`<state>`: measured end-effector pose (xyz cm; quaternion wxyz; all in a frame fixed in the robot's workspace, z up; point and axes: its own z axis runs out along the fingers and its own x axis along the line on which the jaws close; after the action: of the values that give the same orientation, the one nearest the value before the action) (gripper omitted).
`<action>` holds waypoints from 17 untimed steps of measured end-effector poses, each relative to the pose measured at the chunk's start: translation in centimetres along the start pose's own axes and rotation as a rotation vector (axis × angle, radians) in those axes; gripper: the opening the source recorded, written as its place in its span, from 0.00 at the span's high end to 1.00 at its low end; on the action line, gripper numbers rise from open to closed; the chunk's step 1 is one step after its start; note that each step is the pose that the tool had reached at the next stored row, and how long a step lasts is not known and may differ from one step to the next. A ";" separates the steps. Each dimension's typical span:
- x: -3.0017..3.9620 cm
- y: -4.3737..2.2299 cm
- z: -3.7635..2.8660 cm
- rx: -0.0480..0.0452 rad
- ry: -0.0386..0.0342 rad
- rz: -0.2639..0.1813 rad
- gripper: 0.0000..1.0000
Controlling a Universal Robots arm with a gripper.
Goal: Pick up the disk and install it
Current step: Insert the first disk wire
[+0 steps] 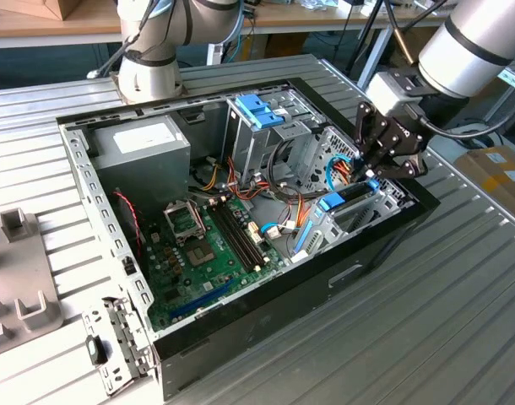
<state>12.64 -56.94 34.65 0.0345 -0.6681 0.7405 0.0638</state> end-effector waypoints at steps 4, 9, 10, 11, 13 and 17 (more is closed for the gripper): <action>0.48 -0.04 -0.02 0.0000 0.0000 0.000 0.82; 0.95 -0.07 0.11 -0.0003 -0.0010 -0.001 0.82; 0.96 -0.07 0.13 -0.0007 -0.0008 -0.005 0.82; 0.96 -0.06 0.15 -0.0011 -0.0012 -0.007 0.82; 0.97 -0.07 0.19 -0.0016 -0.0028 -0.009 0.82; 0.95 -0.07 0.23 -0.0022 -0.0074 -0.010 0.82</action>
<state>12.60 -57.85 34.28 0.0368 -0.6717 0.7369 0.0669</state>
